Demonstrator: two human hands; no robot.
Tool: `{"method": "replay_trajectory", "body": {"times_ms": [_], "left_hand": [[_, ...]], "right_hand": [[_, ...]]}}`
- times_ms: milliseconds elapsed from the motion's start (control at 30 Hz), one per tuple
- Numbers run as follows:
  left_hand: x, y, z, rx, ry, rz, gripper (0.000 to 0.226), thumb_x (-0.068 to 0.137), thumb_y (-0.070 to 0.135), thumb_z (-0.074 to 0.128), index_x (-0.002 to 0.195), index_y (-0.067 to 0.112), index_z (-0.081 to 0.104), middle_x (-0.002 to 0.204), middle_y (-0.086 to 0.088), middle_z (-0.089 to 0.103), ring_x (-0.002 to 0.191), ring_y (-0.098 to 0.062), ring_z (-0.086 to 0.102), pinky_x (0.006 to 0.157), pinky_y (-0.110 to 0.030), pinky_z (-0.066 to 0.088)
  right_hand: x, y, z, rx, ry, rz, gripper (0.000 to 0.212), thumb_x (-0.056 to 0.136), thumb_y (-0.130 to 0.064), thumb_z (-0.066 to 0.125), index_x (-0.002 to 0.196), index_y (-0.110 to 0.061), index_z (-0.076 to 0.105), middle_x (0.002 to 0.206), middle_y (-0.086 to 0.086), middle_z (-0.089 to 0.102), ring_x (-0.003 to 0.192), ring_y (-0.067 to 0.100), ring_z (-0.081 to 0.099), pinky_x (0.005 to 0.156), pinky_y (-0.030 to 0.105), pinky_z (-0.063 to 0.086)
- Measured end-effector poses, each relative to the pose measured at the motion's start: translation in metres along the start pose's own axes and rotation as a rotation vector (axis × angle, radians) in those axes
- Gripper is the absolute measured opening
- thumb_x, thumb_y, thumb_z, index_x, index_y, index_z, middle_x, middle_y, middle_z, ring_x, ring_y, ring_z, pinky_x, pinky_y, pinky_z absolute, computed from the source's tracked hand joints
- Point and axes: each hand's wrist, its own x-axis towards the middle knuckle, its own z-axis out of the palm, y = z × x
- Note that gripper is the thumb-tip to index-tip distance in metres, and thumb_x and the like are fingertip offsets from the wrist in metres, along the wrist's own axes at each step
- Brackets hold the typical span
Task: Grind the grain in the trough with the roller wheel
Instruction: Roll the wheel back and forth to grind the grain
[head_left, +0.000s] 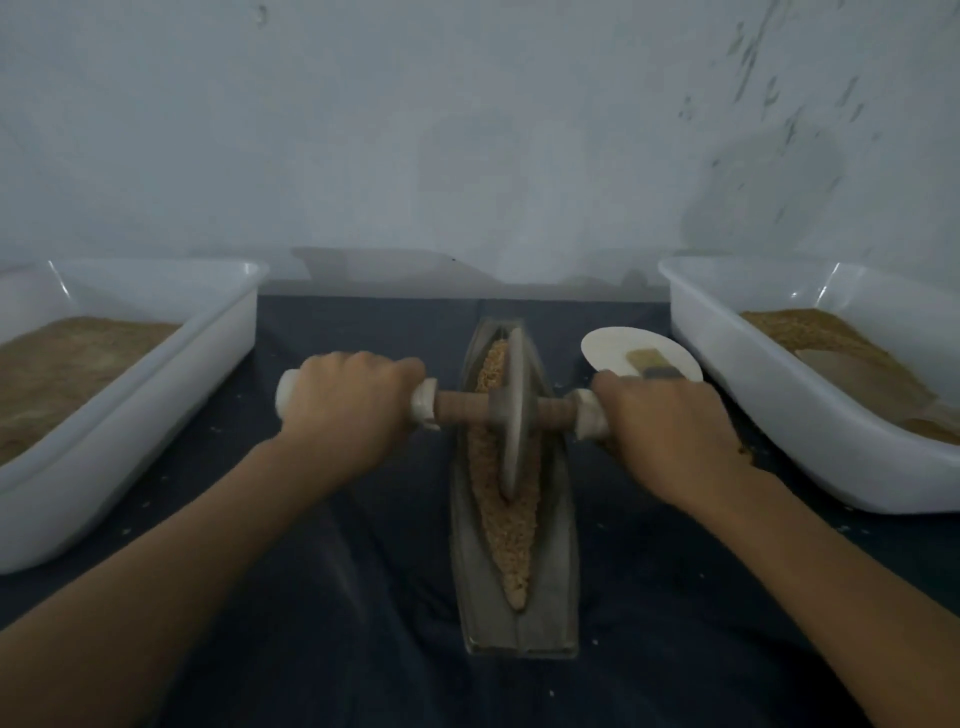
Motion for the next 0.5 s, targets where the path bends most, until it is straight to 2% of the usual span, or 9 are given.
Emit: {"method": "replay_trajectory", "body": {"times_ms": [67,133,200,267,300,367,400,500], "left_hand": [[0.022,-0.004,0.013,-0.083,-0.072,-0.082,0.029,0.081,0.040,0.059,0.067,0.029,0.036,0.071,0.004,0.056,0.064,-0.026,0.054,0.058,-0.032,0.033],[0.031,-0.005,0.018,-0.125,-0.104,-0.120,0.026,0.082,0.042,0.058,0.069,0.030,0.039,0.080,0.000,0.061,0.075,-0.030,0.060,0.062,-0.033,0.036],[0.022,-0.003,0.012,-0.134,-0.120,-0.125,0.025,0.083,0.044,0.056,0.071,0.030,0.040,0.081,-0.001,0.062,0.077,-0.031,0.061,0.062,-0.033,0.037],[-0.001,-0.001,-0.001,-0.071,-0.096,-0.096,0.027,0.082,0.046,0.058,0.071,0.029,0.040,0.075,0.001,0.061,0.071,-0.030,0.061,0.058,-0.032,0.036],[-0.015,0.000,-0.010,-0.027,-0.051,-0.052,0.028,0.078,0.046,0.062,0.070,0.028,0.041,0.067,0.004,0.058,0.063,-0.028,0.060,0.053,-0.030,0.033],[-0.041,0.003,-0.029,0.007,0.041,0.044,0.032,0.066,0.039,0.072,0.064,0.027,0.042,0.051,0.007,0.045,0.043,-0.025,0.052,0.046,-0.024,0.023],[-0.048,0.002,-0.036,-0.006,0.087,0.081,0.035,0.061,0.034,0.074,0.061,0.027,0.040,0.048,0.008,0.040,0.037,-0.024,0.047,0.046,-0.020,0.017],[-0.053,-0.001,-0.043,-0.046,0.113,0.101,0.033,0.059,0.034,0.072,0.059,0.025,0.041,0.044,0.008,0.041,0.032,-0.025,0.044,0.049,-0.018,0.012]], "right_hand": [[0.024,0.004,0.012,-0.025,0.030,-0.012,0.039,0.068,-0.025,0.076,0.077,-0.021,0.039,0.065,0.004,0.057,0.055,0.030,0.055,0.046,0.030,0.038],[0.038,0.006,0.013,-0.035,0.048,-0.026,0.038,0.066,-0.023,0.078,0.077,-0.019,0.042,0.063,0.006,0.057,0.053,0.030,0.056,0.045,0.028,0.034],[0.036,0.003,0.008,-0.005,0.054,-0.041,0.034,0.068,-0.021,0.076,0.078,-0.018,0.043,0.065,0.007,0.057,0.055,0.030,0.056,0.046,0.030,0.036],[0.017,-0.001,-0.002,-0.008,0.034,-0.046,0.035,0.069,-0.024,0.075,0.079,-0.020,0.041,0.068,0.004,0.059,0.057,0.029,0.057,0.048,0.031,0.038],[0.003,-0.004,-0.009,-0.012,0.040,-0.041,0.037,0.065,-0.026,0.079,0.077,-0.020,0.045,0.064,0.002,0.058,0.053,0.027,0.055,0.045,0.028,0.032],[-0.026,-0.007,-0.027,0.040,0.063,-0.038,0.046,0.049,-0.024,0.087,0.072,-0.020,0.048,0.054,-0.002,0.052,0.040,0.019,0.042,0.041,0.020,0.017],[-0.036,-0.007,-0.034,0.070,0.069,-0.047,0.050,0.043,-0.022,0.089,0.069,-0.020,0.047,0.051,-0.003,0.048,0.037,0.016,0.033,0.040,0.018,0.015],[-0.048,-0.006,-0.042,0.095,0.018,-0.074,0.054,0.040,-0.020,0.090,0.068,-0.020,0.043,0.049,-0.003,0.044,0.034,0.016,0.028,0.035,0.018,0.023]]}}
